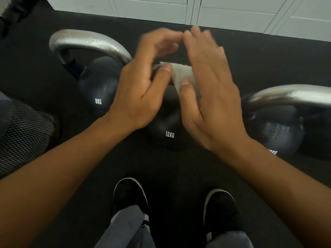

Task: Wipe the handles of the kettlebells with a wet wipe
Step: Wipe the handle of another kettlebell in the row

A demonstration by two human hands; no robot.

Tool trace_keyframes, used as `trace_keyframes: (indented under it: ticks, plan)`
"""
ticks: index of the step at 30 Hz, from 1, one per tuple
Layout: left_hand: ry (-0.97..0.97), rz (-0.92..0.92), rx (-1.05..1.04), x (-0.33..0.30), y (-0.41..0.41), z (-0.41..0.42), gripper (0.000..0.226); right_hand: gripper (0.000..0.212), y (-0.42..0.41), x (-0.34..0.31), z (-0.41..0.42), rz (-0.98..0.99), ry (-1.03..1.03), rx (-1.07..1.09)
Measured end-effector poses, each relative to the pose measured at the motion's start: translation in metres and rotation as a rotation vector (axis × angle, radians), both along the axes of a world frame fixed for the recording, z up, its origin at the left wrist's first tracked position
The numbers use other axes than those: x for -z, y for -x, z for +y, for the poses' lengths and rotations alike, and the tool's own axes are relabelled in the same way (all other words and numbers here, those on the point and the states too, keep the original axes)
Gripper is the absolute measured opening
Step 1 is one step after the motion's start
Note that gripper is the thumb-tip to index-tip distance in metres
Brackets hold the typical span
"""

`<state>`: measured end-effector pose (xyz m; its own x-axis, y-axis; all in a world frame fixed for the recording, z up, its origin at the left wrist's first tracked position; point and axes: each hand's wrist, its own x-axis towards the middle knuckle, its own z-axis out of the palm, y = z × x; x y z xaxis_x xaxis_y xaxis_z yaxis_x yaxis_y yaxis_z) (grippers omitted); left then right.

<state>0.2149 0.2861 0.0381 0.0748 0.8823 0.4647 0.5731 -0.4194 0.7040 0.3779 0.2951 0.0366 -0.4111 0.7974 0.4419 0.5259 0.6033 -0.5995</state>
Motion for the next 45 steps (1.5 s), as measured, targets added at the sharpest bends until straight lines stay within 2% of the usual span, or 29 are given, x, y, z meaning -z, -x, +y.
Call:
trace_keyframes:
  ticks: [2, 5, 11, 16, 18, 21, 27, 34, 40, 45]
  plan:
    - [0.012, -0.115, -0.097, 0.009, 0.005, -0.006, 0.035, 0.056, 0.002, -0.004, 0.006, -0.116, 0.012, -0.010]
    - [0.086, -0.164, -0.163, 0.023, 0.015, -0.017, 0.034, 0.052, 0.002, -0.007, 0.010, -0.239, 0.019, -0.025]
    - [0.098, -0.031, -0.208, 0.029, 0.018, -0.019, 0.038, 0.045, -0.012, -0.004, 0.007, -0.182, 0.146, 0.136]
    - [0.085, 0.023, -0.197, 0.024, 0.011, -0.012, 0.038, 0.048, 0.013, -0.019, 0.006, -0.384, 0.073, 0.059]
    - [0.111, 0.021, -0.192, 0.025, 0.010, -0.012, 0.039, 0.047, 0.018, -0.019, 0.004, -0.408, 0.014, 0.047]
    - [0.132, -0.010, -0.204, 0.024, 0.011, -0.012, 0.039, 0.049, 0.010, -0.010, 0.004, -0.386, 0.003, 0.062]
    - [0.139, -0.001, -0.227, 0.025, 0.009, -0.012, 0.038, 0.048, -0.009, -0.001, 0.006, -0.227, 0.125, 0.202]
    - [0.157, 0.017, -0.213, 0.029, 0.012, -0.010, 0.039, 0.051, 0.015, -0.012, 0.007, -0.381, 0.042, 0.087]
    - [0.155, 0.031, -0.219, 0.027, 0.012, -0.011, 0.040, 0.046, -0.004, -0.006, 0.006, -0.269, 0.098, 0.153]
    - [0.165, -0.005, -0.225, 0.028, 0.010, -0.011, 0.040, 0.043, 0.002, -0.012, 0.012, -0.279, 0.142, 0.150]
